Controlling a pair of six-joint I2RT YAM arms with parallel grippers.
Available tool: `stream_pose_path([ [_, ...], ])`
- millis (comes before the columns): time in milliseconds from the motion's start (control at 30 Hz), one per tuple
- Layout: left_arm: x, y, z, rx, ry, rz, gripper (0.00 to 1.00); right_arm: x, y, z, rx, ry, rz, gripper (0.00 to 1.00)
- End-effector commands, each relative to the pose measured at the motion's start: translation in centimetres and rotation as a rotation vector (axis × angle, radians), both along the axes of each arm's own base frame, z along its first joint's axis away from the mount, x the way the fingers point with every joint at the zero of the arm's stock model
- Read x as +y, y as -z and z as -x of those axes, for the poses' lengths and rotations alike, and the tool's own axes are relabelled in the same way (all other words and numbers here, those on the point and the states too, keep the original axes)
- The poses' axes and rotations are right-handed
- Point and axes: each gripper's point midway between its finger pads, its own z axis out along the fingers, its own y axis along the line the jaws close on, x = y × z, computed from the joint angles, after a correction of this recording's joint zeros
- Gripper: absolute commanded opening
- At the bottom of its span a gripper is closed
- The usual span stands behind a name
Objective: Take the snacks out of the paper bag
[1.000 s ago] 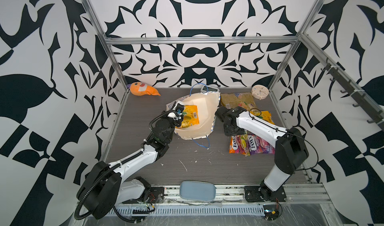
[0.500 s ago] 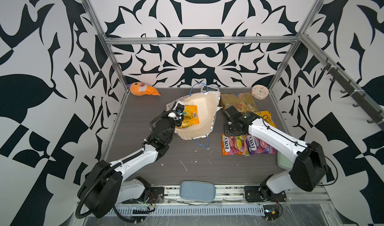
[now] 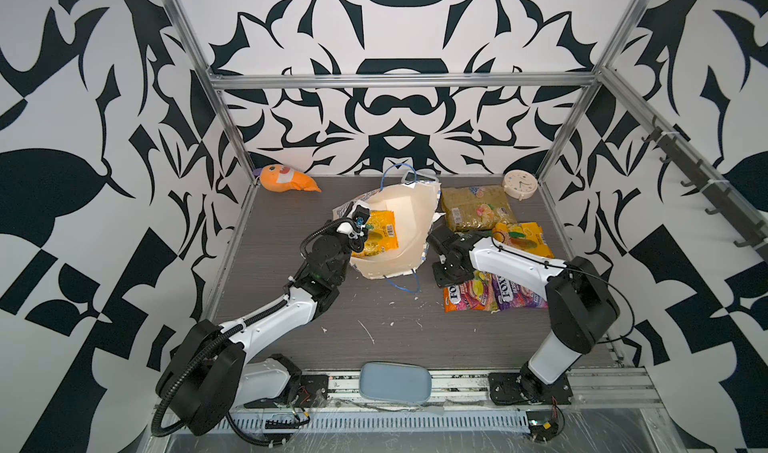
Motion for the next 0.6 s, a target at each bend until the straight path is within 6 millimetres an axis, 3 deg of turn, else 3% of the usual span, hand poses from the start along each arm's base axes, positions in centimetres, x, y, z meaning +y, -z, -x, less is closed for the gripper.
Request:
stream_pose_path([
  [0,-0.2,-2.3,0.0,-0.050,0.012,0.048,0.00,-0.2,0.0,-0.1,-0.021,-0.024,0.028,0.11],
  [367,0.0,-1.8,0.1,-0.033,0.010,0.065,0.00,0.3,1.4,0.0,-0.009,-0.073,0.092,0.14],
  [567,0.1,-1.7,0.2,-0.027,0.008,0.058,0.00,-1.1,2.6,0.1,-0.002,-0.042,0.173,0.16],
])
